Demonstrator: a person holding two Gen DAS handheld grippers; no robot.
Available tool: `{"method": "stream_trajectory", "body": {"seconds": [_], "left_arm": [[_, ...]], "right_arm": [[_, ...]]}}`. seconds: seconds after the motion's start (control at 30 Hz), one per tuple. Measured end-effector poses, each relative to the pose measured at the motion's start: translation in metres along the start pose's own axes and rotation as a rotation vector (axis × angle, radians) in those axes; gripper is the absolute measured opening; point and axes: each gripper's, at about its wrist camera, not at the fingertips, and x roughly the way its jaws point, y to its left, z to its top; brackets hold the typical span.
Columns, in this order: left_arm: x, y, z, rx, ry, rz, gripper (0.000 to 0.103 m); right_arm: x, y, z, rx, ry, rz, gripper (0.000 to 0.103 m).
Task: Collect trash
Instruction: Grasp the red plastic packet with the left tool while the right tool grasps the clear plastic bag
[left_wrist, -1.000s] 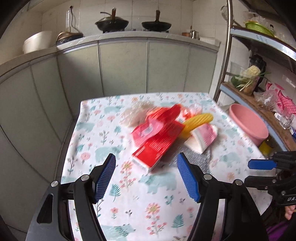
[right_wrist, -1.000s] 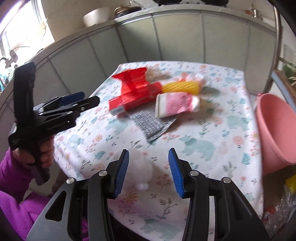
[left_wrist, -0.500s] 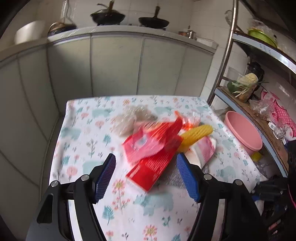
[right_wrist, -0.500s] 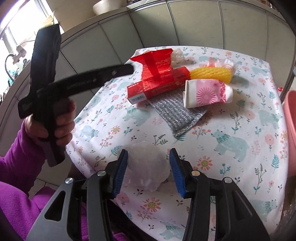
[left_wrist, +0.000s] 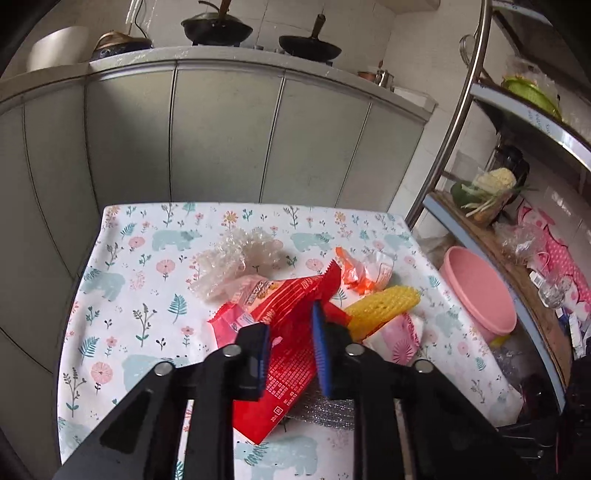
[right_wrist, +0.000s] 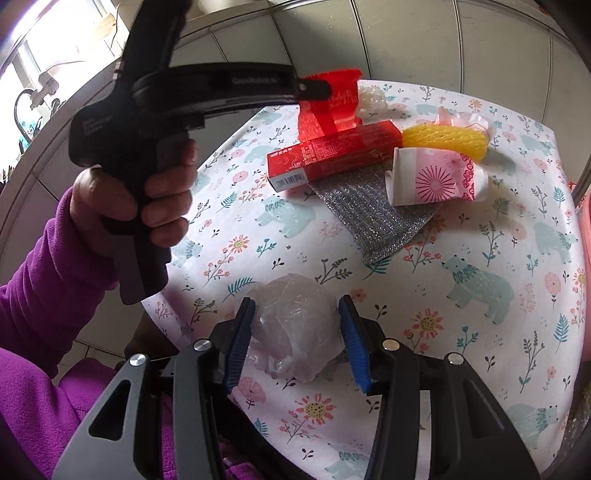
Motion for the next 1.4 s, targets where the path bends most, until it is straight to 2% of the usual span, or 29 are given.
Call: {"method": "stream_trajectory", "body": {"seconds": [0.07,0.3,0.47,0.67,0.8,1.07,1.4], "left_arm": [[-0.009,-0.001,0.001,0.013,-0.022,0.013,0.002],[-0.056,0.001,0.004,0.027,-0.129,0.033,0.001],[-0.079,0.002,-0.002,0.033,-0.152,0.034,0.001],[-0.091,0.001,-0.012,0.023,-0.153,0.025,0.001],[-0.095,-0.001,-0.016,0.020,-0.156,0.027,0.001],[-0.095,-0.016,-0.019,0.039,-0.148,0.028,0.001],[-0.092,-0.031,-0.019,0.054,-0.145,0.034,0.001]], "right_arm": [[0.000,0.000,-0.001,-0.002,0.003,-0.004,0.048],[-0.001,0.004,-0.003,-0.018,0.010,-0.032,0.048],[-0.004,0.005,-0.005,-0.022,-0.002,-0.063,0.046],[-0.010,0.017,-0.005,-0.092,-0.041,-0.145,0.027],[-0.023,0.023,-0.003,-0.128,-0.108,-0.212,0.025],[-0.056,0.007,0.014,-0.092,-0.237,-0.434,0.025],[-0.090,-0.023,0.026,0.031,-0.338,-0.562,0.025]]}}
